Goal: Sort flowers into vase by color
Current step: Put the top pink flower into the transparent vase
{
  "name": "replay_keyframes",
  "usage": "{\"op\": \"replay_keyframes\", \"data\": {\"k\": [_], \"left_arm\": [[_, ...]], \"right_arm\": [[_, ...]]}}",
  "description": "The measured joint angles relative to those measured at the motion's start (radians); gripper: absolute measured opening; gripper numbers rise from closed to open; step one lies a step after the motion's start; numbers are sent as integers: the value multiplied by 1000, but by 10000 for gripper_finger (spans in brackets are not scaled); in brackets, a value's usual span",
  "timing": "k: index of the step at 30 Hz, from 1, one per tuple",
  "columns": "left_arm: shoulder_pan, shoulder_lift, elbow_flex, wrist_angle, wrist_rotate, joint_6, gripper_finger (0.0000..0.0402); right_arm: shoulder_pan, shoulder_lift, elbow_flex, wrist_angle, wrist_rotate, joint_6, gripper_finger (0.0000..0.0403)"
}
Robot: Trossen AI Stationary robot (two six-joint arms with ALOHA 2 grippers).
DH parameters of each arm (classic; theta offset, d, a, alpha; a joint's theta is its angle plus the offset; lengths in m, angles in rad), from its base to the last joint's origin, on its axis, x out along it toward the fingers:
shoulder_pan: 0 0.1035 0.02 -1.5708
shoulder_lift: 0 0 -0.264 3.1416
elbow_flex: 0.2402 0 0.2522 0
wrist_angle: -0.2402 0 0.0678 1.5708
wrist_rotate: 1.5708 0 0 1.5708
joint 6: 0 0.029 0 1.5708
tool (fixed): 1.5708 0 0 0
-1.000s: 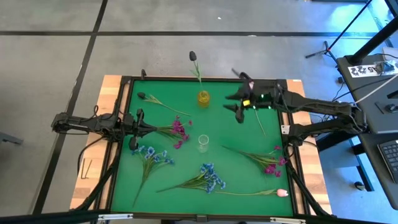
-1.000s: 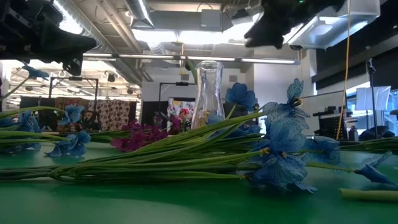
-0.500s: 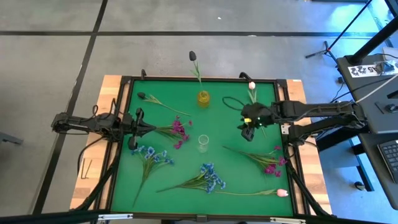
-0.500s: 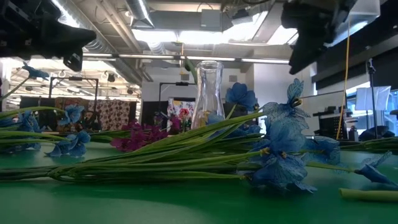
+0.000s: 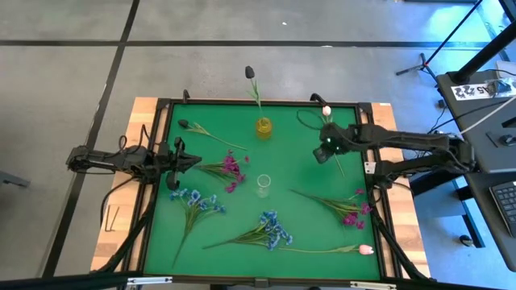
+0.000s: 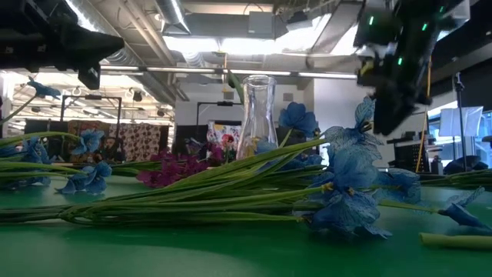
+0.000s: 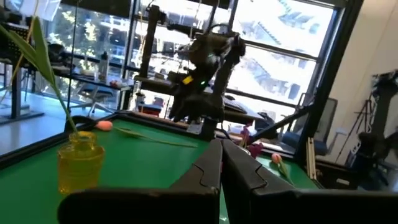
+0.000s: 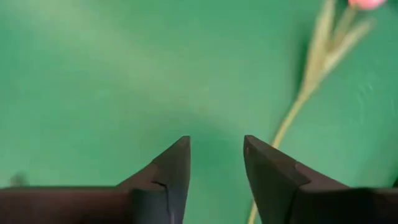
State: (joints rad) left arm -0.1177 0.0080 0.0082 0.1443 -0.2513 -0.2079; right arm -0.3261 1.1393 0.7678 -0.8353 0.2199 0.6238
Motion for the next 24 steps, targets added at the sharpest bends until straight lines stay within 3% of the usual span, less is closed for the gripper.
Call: {"op": "replay_keyframes", "data": {"k": [6, 24], "left_arm": [[0, 5, 0, -2, -51, -13, 0], [0, 5, 0, -2, -100, -10, 0]], "right_arm": [[-188, 82, -54, 54, -56, -58, 125], [-382, 291, -59, 179, -68, -179, 124]]}}
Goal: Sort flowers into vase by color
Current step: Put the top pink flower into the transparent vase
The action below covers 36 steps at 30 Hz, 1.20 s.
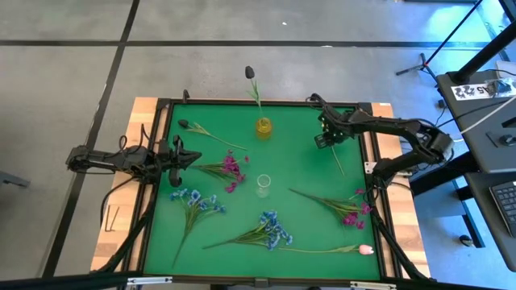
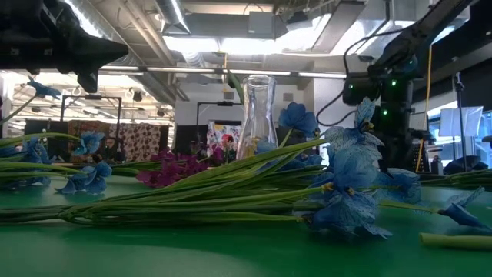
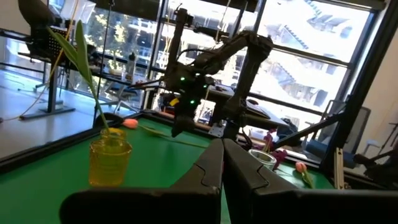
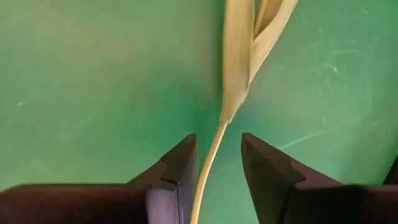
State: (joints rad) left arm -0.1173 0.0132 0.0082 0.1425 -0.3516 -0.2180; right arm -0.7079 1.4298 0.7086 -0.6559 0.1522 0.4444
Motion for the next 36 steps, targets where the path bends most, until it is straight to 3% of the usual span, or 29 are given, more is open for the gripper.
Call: {"op": "replay_keyframes", "data": {"k": [7, 14, 17, 22, 29, 36], "left_arm": [[0, 0, 0, 0, 32, 11, 0], [0, 0, 0, 0, 72, 27, 0], [0, 0, 0, 0, 73, 27, 0], [0, 0, 0, 0, 62, 40, 2], [0, 0, 0, 0, 111, 37, 81], [0, 10, 31, 1, 148, 16, 168]], "right_arm": [[-61, 78, 4, 41, -111, -33, 124], [-66, 94, 5, 45, -116, -60, 118], [-65, 94, 4, 49, -106, -89, 91], [-65, 81, 2, 55, -91, -112, 13], [-66, -18, -3, 71, -61, -114, 4], [-65, -226, -2, 115, -110, -112, 2]]}}
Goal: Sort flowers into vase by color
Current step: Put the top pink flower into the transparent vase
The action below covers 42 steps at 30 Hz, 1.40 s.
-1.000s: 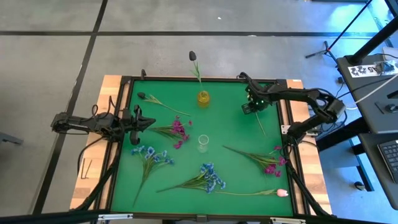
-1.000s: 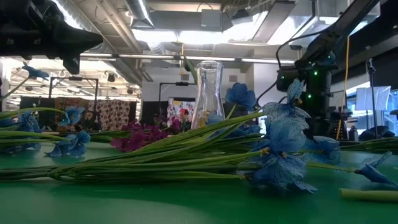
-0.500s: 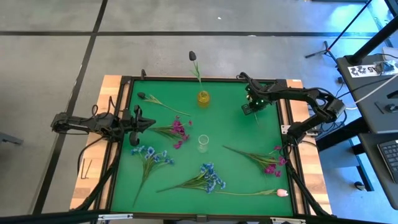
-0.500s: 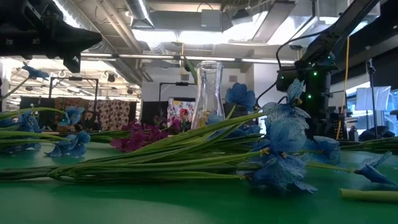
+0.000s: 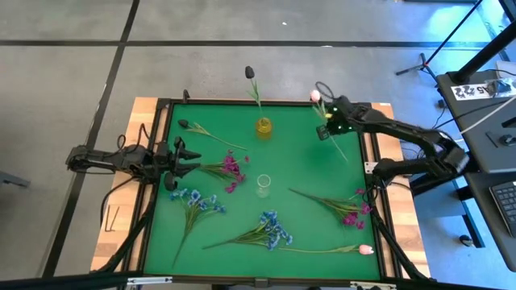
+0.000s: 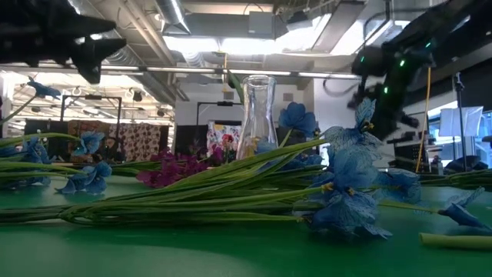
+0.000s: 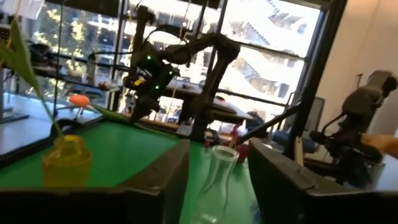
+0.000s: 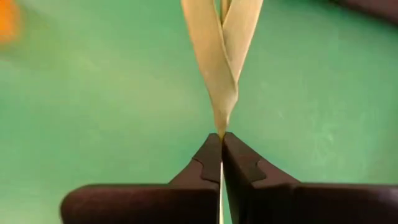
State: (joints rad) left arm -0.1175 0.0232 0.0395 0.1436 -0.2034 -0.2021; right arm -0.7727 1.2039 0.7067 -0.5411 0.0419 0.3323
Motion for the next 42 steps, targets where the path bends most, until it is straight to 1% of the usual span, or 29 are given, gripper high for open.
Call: {"op": "replay_keyframes", "data": {"k": [3, 7, 9, 11, 13, 15, 21, 24, 27, 31, 35, 42], "left_arm": [[0, 38, 40, -1, 13, 7, 188], [1, 141, 116, -31, 9, 38, 197], [2, 205, 161, -65, 4, 38, 198], [2, 276, 204, -94, 4, 25, 198], [2, 344, 243, -114, 4, 15, 198], [2, 404, 273, -116, 12, 1, 198], [4, 542, 348, -118, 12, -8, 198], [25, 592, 382, -138, 11, -40, 199], [59, 635, 409, -179, 11, -53, 199], [100, 673, 424, -185, 32, -54, 199], [120, 686, 426, -186, 45, -54, 199], [126, 694, 426, -184, 45, -58, 199]], "right_arm": [[0, -110, 0, 67, -102, -1, 2], [15, -244, 0, 231, -282, 15, 1], [56, -294, 2, 336, -329, 33, 1], [116, -333, 2, 428, -350, 35, 1], [191, -360, 2, 521, -347, 36, 1], [271, -371, 2, 601, -322, 36, 1], [513, -351, 3, 779, -188, -15, 0], [614, -332, 3, 832, -104, -61, 0], [694, -308, 3, 890, -49, -102, 0], [770, -254, 3, 983, -22, -135, 0], [813, -175, 3, 1089, -8, -160, 0], [833, -48, 3, 1239, -8, -184, 0]]}}
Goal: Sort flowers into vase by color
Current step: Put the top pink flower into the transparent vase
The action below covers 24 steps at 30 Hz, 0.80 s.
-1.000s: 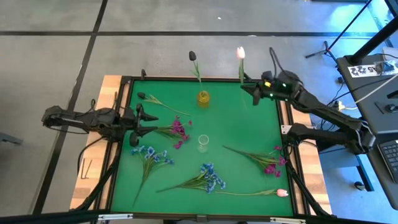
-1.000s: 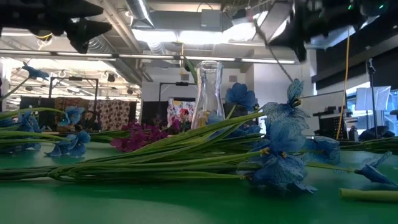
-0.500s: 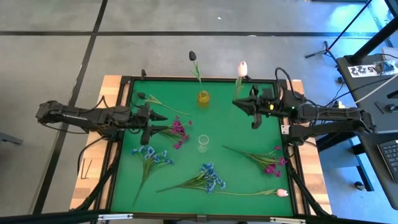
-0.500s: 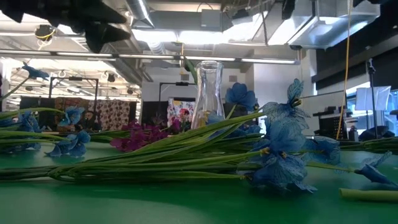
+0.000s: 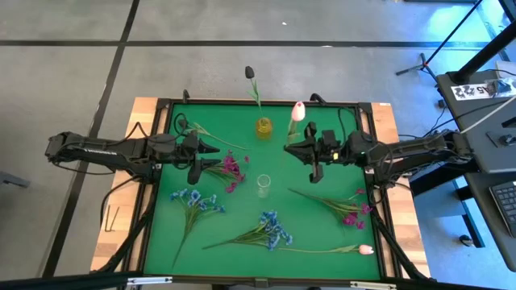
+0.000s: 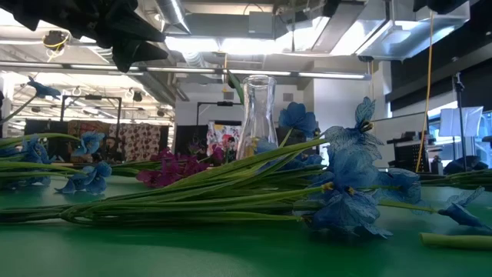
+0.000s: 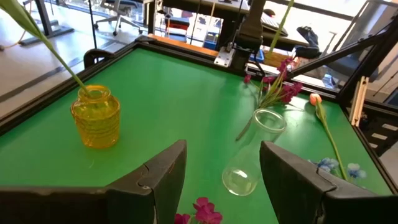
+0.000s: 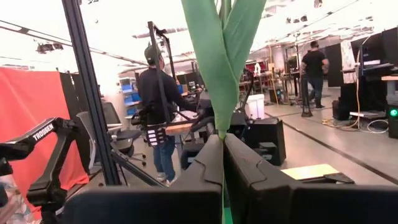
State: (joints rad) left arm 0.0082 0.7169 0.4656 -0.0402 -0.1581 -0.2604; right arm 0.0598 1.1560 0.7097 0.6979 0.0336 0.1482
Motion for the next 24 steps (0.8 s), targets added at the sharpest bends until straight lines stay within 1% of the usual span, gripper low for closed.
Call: {"op": "replay_keyframes", "data": {"k": [4, 6, 11, 18, 24], "left_arm": [[0, 0, 0, 3, -2, 0, 199], [0, 0, 0, 3, -19, 0, 199], [0, 0, 0, 4, -65, 0, 199], [0, 0, 0, 4, -69, 0, 199], [0, 0, 0, 4, -69, 1, 199]], "right_arm": [[0, 66, 0, 88, -43, 5, 0], [0, 98, 0, 120, -52, 12, 0], [0, 156, 0, 137, -52, 39, 0], [0, 220, 0, 219, -79, 60, 0], [0, 265, 1, 217, -78, 60, 0]]}}
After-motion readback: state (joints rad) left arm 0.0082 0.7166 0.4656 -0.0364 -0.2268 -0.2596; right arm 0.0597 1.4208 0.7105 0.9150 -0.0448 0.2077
